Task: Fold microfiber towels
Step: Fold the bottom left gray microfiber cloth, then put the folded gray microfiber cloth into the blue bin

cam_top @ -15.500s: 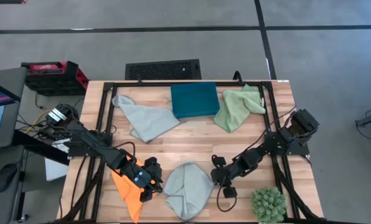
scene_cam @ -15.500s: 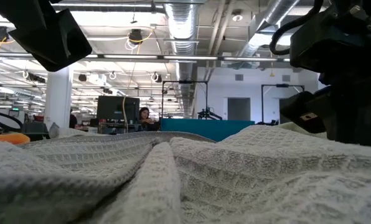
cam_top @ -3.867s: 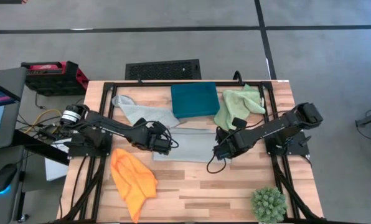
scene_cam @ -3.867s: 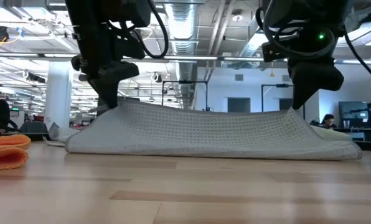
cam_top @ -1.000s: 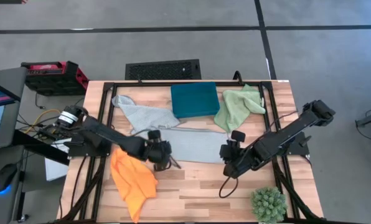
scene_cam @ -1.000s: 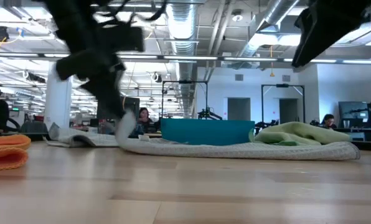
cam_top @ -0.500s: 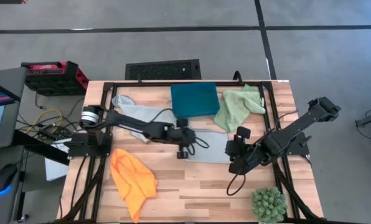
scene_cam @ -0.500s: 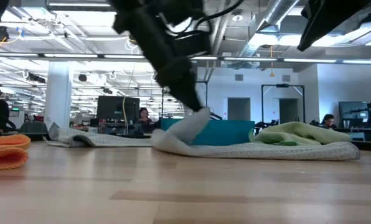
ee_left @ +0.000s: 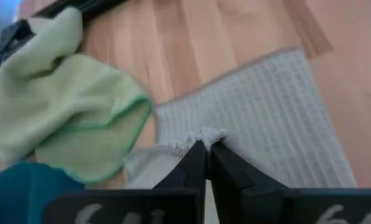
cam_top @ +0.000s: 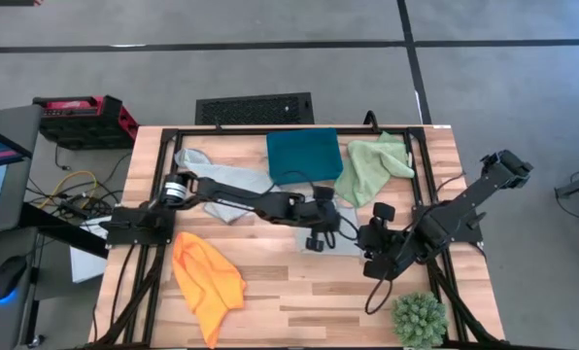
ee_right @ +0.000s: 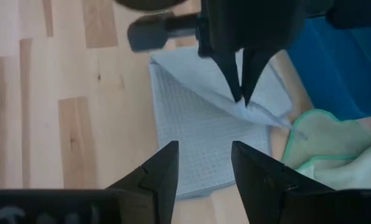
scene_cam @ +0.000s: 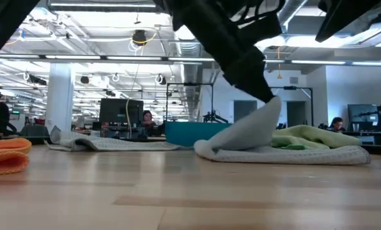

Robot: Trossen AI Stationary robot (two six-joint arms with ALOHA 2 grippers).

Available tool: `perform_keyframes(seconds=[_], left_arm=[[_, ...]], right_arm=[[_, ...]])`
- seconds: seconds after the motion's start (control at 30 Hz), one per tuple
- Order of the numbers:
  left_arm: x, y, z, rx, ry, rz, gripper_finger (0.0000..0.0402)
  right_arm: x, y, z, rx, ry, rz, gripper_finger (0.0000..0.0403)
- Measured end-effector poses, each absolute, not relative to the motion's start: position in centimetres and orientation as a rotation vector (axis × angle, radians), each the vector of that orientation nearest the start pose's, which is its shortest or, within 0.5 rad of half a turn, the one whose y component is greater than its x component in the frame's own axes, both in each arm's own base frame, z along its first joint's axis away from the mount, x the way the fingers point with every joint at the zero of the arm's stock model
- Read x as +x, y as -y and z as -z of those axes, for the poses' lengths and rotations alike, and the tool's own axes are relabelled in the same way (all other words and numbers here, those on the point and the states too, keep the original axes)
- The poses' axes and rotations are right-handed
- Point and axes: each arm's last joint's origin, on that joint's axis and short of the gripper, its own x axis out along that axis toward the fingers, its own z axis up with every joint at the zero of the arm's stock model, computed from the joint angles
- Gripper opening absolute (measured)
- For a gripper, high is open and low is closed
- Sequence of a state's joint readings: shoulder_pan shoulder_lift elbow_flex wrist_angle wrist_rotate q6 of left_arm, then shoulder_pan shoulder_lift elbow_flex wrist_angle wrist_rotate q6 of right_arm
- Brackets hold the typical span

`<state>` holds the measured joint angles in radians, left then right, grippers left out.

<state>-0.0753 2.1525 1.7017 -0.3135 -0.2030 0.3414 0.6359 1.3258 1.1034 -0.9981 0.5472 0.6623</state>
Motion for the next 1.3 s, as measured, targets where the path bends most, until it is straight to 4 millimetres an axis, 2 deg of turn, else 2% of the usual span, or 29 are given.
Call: perform_keyframes(seconds=[0.1, 0.23, 0.6, 0.77, 1.1, 1.3], left_arm=[[49.0, 3.2, -20.9, 0.435, -0.722, 0.028, 0.0], [49.4, 3.3, -20.4, 0.436, -0.716, 0.069, 0.0], [49.6, 3.4, -19.5, 0.376, -0.734, 0.053, 0.0009], [49.6, 3.4, -19.6, 0.36, -0.73, 0.043, 0.0041], [49.6, 3.5, -19.6, 0.373, -0.73, 0.048, 0.0144], [48.9, 3.4, -19.7, 0.375, -0.798, 0.057, 0.0165]], right_arm=[[20.1, -13.2, -27.7, -0.071, -0.961, 0.251, 0.0171], [20.0, -13.2, -27.7, -0.073, -0.964, 0.256, 0.0171], [20.0, -13.2, -27.7, -0.074, -0.964, 0.258, 0.0171], [20.0, -13.2, -27.7, -0.075, -0.964, 0.258, 0.0171], [20.0, -13.2, -27.7, -0.075, -0.965, 0.258, 0.0171], [19.9, -13.2, -27.6, -0.088, -0.974, 0.248, 0.0171]])
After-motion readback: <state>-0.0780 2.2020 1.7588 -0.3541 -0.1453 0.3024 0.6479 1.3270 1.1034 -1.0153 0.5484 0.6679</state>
